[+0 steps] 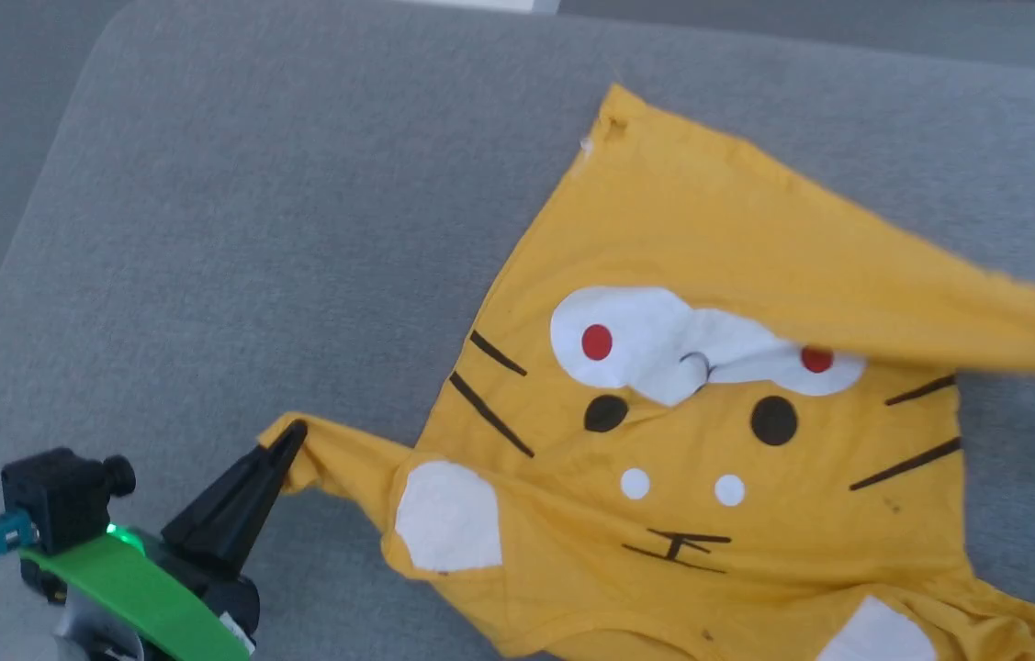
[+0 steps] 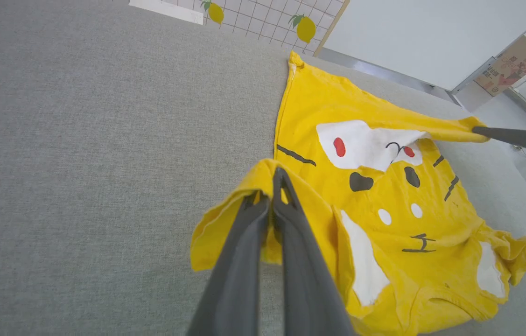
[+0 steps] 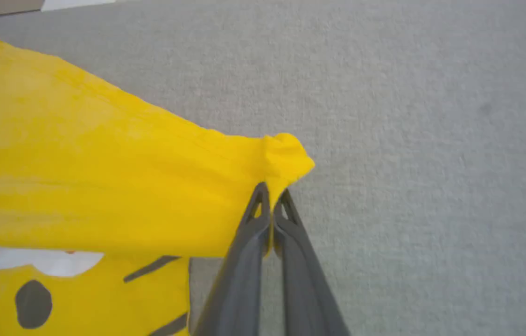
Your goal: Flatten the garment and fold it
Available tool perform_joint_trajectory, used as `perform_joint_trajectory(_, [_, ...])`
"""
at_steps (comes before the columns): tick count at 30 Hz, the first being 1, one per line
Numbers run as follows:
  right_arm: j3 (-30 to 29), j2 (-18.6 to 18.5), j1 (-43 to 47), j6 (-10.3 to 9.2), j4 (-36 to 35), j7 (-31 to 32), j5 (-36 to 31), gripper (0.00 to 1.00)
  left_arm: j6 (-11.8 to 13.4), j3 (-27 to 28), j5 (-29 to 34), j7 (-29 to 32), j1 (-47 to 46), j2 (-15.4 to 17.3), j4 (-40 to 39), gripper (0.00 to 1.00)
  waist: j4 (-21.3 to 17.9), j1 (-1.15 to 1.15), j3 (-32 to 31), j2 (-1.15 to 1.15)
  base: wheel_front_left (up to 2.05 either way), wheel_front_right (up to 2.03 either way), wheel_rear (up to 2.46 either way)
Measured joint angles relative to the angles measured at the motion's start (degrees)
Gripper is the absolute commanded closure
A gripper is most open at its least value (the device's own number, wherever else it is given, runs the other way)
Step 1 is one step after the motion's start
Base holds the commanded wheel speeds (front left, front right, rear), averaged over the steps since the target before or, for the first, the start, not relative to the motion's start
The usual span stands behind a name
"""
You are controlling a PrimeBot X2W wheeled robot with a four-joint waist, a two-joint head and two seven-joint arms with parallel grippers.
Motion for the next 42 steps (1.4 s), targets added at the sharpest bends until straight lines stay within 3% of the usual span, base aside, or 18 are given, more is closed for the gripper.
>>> perform_joint_trajectory(8, [-3.7,3.7,22.0,0.00,-9.4,2.3,6.7,1.00,2.9,-0.1,-0.4,-0.3,3.4,0.4,-1.8,1.00,-4.8,0.00,-5.4,0.00,0.00,0.00,0.00])
perform_joint_trajectory(14, [-6.7,5.1,34.4,0.00,-8.7,1.5,10.7,1.00,4.2,-0.1,-0.4,-0.4,5.0,0.7,-3.0,1.00,-7.5,0.00,-8.7,0.00,0.00,0.00,0.00])
perform_joint_trajectory(19, [-4.5,5.3,39.0,0.00,-2.8,-5.0,11.1,1.00,5.0,0.1,-0.7,-0.5,6.5,1.2,-4.0,1.00,-9.1,0.00,-10.5,0.00,0.00,0.00,0.00])
perform_joint_trajectory(26, [-0.8,5.3,34.2,0.00,8.6,-17.7,10.4,1.00,7.0,0.2,-0.7,-0.6,7.4,1.8,-5.3,1.00,-10.6,0.00,-11.5,0.00,0.00,0.00,0.00])
perform_joint_trajectory(27, [-0.5,5.3,33.7,0.00,9.3,-18.3,10.3,0.89,7.0,0.2,-0.7,-0.6,7.4,1.8,-5.4,1.00,-10.7,0.00,-11.6,0.00,0.00,0.00,0.00])
perform_joint_trajectory(28, [-0.1,5.1,33.4,-0.01,10.1,-18.5,10.1,0.59,7.2,0.2,-0.7,-0.6,7.4,1.8,-5.6,1.00,-10.6,0.00,-11.6,0.00,0.00,0.00,0.00])
perform_joint_trajectory(29, [0.2,5.0,33.3,-0.02,10.2,-18.4,10.1,0.00,7.2,0.1,-0.7,-0.5,7.4,1.8,-5.7,1.00,-10.6,0.00,-11.6,0.00,0.00,0.00,0.00])
perform_joint_trajectory(34, [-0.3,5.2,33.3,0.00,4.5,-12.3,10.7,0.00,7.2,-0.1,-0.6,-0.3,7.4,1.9,-6.1,1.00,-10.5,0.00,-11.2,0.00,0.00,0.00,0.00])
perform_joint_trajectory(37, [-2.9,4.6,33.3,0.00,-4.6,-6.4,11.6,0.00,7.2,-0.1,-0.6,-0.3,7.4,1.9,-6.5,1.00,-10.3,0.00,-10.8,0.00,0.00,0.00,0.00])
perform_joint_trajectory(42, [-5.5,0.3,28.5,0.00,-17.4,-0.7,11.1,0.00,6.4,0.0,-0.6,-0.4,7.1,1.8,-7.0,1.00,-9.8,0.00,-9.5,0.00,0.00,0.00,0.00])
